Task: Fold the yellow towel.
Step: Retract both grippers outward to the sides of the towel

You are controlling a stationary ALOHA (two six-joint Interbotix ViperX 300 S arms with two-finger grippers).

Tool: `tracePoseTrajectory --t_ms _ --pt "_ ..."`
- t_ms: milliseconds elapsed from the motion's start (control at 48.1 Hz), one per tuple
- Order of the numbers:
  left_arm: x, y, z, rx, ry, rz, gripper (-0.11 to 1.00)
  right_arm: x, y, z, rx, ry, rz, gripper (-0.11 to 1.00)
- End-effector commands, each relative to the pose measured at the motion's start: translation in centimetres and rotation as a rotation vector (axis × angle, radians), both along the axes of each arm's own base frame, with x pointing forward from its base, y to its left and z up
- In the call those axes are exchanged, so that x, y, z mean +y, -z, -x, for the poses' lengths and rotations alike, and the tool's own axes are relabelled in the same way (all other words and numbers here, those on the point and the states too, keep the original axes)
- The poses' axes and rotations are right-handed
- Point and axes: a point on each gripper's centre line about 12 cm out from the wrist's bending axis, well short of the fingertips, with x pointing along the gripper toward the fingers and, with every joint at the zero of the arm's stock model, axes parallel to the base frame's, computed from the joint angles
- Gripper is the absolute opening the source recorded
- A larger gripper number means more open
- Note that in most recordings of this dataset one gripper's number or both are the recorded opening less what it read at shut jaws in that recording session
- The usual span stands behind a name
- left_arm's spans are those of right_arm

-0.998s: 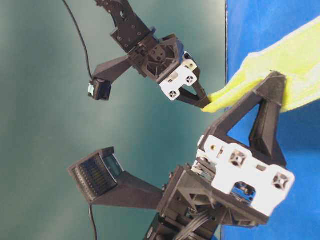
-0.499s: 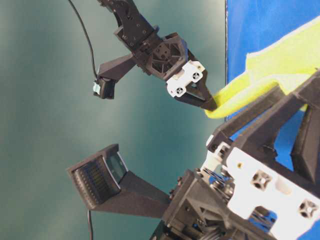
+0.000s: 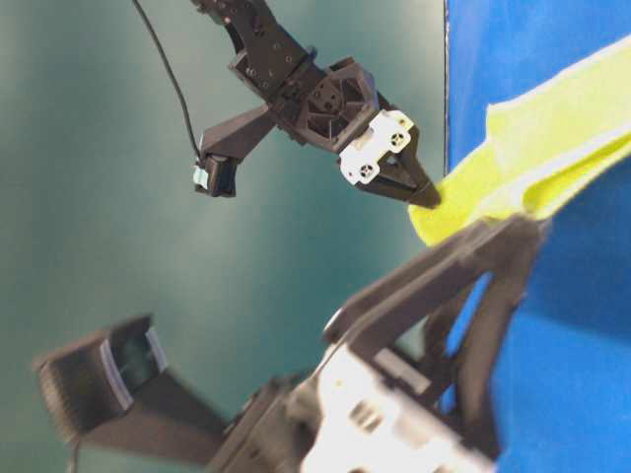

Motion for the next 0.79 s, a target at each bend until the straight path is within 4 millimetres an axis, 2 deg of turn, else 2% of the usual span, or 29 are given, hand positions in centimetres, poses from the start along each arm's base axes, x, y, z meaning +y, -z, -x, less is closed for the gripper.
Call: tracePoseTrajectory --t_ms 0,250,458,645,770 --pt "0.8 -2.7 1.1 -0.060 -0.014 0.002 0.77 0.7 -2.0 -0.1 -0.023 -0.014 0.017 0.66" --pt "2.4 -4.7 5.7 -0.126 -0.051 0.007 0.77 3.3 -4.0 2.1 -0.031 -0.043 0.021 0.66" --pt "4.1 -4.9 9.5 -0.196 -0.098 0.005 0.77 5.9 -4.2 5.9 -0.074 -0.058 0.014 0.66" --pt "5.9 -5.2 12.4 -0.273 -0.164 -0.003 0.77 8.5 -5.3 9.1 -0.241 -0.099 0.044 0.66" --pt "6.7 -4.7 13.5 -0.313 -0.196 -0.014 0.77 9.8 -5.5 11.3 -0.359 -0.125 0.072 0.66"
